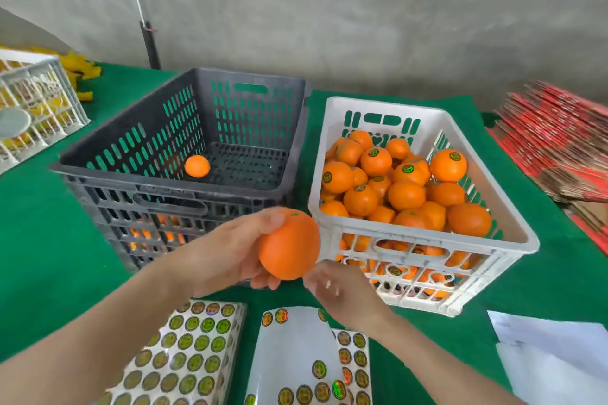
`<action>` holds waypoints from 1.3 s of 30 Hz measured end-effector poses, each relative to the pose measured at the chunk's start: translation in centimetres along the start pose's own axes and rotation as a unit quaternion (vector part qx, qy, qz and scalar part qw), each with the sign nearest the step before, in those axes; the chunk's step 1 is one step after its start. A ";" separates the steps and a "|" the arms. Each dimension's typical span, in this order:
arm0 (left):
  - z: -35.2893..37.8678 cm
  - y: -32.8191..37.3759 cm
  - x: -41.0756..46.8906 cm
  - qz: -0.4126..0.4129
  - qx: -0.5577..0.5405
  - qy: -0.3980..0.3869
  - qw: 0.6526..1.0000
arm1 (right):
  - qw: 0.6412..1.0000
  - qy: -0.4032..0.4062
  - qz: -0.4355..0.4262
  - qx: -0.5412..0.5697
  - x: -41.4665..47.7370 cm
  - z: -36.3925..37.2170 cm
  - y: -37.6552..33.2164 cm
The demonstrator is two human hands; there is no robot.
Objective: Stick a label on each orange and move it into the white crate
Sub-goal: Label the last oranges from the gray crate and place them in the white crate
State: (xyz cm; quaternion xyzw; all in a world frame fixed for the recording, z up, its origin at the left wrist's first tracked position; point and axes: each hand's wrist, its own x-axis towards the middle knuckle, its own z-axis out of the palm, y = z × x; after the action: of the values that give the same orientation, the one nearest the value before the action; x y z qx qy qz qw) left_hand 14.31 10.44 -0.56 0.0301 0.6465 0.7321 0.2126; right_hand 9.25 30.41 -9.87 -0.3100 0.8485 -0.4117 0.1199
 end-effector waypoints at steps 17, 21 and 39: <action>-0.2 -11.4 2.5 -0.118 -0.046 0.143 0.982 | 0.986 -0.125 0.102 -0.048 0.1 1.2 3.3; 0.8 -11.7 3.9 -0.124 -0.042 0.084 0.988 | 0.989 -0.073 0.085 -0.094 -0.9 0.2 3.4; 1.0 -12.7 5.2 -0.104 0.036 -0.040 0.993 | 0.974 0.111 0.047 -0.190 -3.5 2.2 3.1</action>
State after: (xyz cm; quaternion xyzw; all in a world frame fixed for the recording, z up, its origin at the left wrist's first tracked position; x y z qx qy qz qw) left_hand 13.40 14.09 -13.78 -0.0008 0.6632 0.6804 0.3118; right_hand 11.62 32.71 -13.87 -0.2392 0.9329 -0.2685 -0.0175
